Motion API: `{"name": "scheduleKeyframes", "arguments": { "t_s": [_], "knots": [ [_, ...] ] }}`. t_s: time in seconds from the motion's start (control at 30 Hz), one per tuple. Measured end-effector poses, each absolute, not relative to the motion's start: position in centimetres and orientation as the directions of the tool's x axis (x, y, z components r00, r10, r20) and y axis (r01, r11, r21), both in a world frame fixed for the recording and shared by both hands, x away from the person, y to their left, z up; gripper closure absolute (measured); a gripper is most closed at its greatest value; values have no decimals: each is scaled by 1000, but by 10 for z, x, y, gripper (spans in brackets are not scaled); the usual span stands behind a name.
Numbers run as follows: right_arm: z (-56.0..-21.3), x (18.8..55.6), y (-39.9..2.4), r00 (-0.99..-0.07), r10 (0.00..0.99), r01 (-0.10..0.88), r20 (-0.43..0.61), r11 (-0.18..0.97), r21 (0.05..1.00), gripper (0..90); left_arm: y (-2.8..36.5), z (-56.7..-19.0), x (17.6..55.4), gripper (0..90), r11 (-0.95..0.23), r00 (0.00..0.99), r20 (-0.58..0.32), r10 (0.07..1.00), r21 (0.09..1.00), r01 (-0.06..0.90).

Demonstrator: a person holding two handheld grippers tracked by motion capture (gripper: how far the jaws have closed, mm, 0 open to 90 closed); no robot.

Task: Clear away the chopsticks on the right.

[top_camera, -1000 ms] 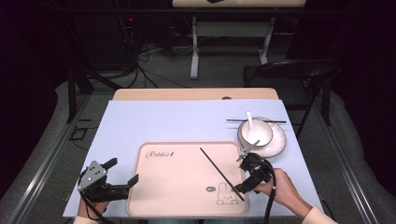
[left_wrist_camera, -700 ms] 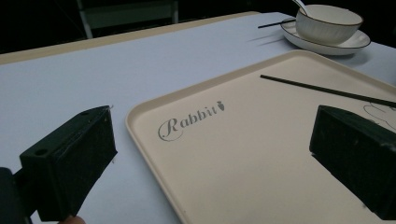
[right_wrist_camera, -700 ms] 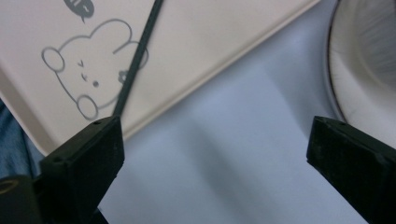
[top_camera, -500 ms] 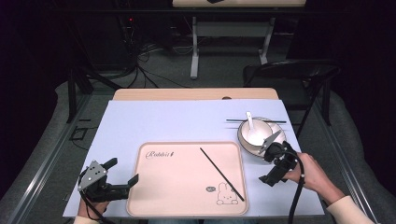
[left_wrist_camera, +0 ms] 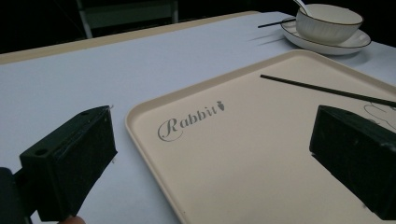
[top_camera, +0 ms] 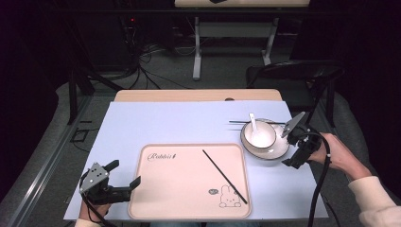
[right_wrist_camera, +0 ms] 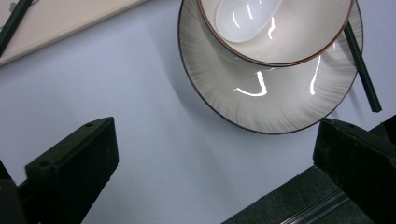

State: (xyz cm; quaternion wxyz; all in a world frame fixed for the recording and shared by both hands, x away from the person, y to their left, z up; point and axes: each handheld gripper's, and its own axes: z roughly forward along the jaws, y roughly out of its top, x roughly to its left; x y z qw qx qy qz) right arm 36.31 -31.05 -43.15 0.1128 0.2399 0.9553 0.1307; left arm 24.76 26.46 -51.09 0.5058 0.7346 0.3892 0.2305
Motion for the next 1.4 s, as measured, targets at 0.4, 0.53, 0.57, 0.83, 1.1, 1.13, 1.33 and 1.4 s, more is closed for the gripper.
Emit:
{"name": "scheduleKeyframes", "arguments": {
  "t_s": [0.4, 0.53, 0.57, 0.83, 1.1, 1.13, 1.33, 1.4],
  "knots": [
    [-417, 403, -327, -862, 455, 378, -225, 871, 314, 0, 265, -511, 248, 1, -184, 590, -58, 805, 922, 341],
    [-413, 415, -330, -861, 449, 370, -238, 875, 314, 0, 265, -512, 249, 1, -185, 594, -58, 803, 922, 341],
    [-412, 417, -330, -863, 446, 366, -239, 876, 313, 0, 264, -512, 249, 1, -187, 595, -57, 802, 922, 340],
    [-419, 439, -331, -871, 427, 359, -243, 891, 279, 0, 265, -512, 249, 1, -186, 594, -57, 802, 921, 341],
    [-432, 462, -334, -881, 400, 340, -255, 907, 248, 0, 264, -512, 249, 1, -194, 595, -53, 802, 919, 343],
    [-433, 465, -335, -875, 415, 356, -250, 900, 250, 0, 264, -512, 249, 1, -194, 594, -52, 803, 919, 343],
    [-441, 481, -333, -873, 400, 343, -278, 910, 231, 0, 265, -512, 249, 1, -196, 597, -54, 801, 918, 345],
    [-446, 485, -331, -874, 392, 345, -286, 916, 202, 1, 265, -512, 249, 1, -193, 596, -54, 801, 919, 343]
  ]
}}
